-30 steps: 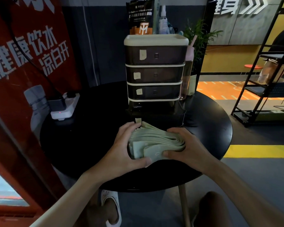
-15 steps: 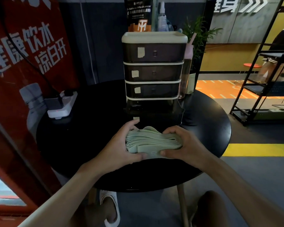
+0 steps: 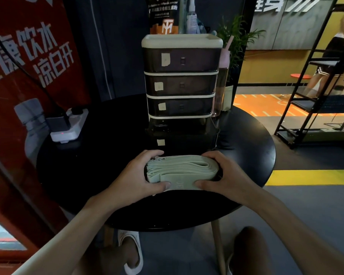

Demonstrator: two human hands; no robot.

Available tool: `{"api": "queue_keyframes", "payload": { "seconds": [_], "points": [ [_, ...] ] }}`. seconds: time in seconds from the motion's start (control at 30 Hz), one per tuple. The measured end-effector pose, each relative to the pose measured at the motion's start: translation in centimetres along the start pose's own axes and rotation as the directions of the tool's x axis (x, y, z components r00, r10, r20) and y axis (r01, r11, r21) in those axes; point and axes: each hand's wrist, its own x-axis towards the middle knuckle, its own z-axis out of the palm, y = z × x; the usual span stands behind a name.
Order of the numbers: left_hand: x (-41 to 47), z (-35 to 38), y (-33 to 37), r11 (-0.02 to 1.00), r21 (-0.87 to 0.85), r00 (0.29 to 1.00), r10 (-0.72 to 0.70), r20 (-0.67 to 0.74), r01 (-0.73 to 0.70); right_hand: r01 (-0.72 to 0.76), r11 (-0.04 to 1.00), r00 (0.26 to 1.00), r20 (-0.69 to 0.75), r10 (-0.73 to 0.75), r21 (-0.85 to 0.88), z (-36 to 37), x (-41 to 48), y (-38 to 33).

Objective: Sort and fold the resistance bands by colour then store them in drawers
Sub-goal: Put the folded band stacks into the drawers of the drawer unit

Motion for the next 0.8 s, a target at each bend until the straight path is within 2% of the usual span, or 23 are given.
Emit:
{"api": "queue_keyframes", "payload": {
  "seconds": [0.17,0.37,0.53,0.8],
  "points": [
    [-0.1,0.3,0.4,0.998,-0.054,0.993,-0.026,-0.116,0.02,0.055,0.998,0.993,-0.102,-0.052,0.03,0.6,-0.1,-0.3],
    [3.0,-0.6,2.5,0.994,-0.09,0.956,0.039,-0.29,-0.067,0.137,0.975,0.932,-0.355,-0.066,0.178,0.7,2.8,-0.9],
    [8.0,-1.8,3.0,0.995,-0.066,0.938,0.053,-0.342,-0.08,0.184,0.978,0.891,-0.437,-0.122,0.102,-0.6,7.6,-1.1],
    [13.5,-1.6,1.2,0.999,-0.054,0.953,-0.016,-0.303,-0.001,0.028,0.999,0.88,-0.474,-0.035,-0.022,-1.3,12.5,1.3]
  ]
}}
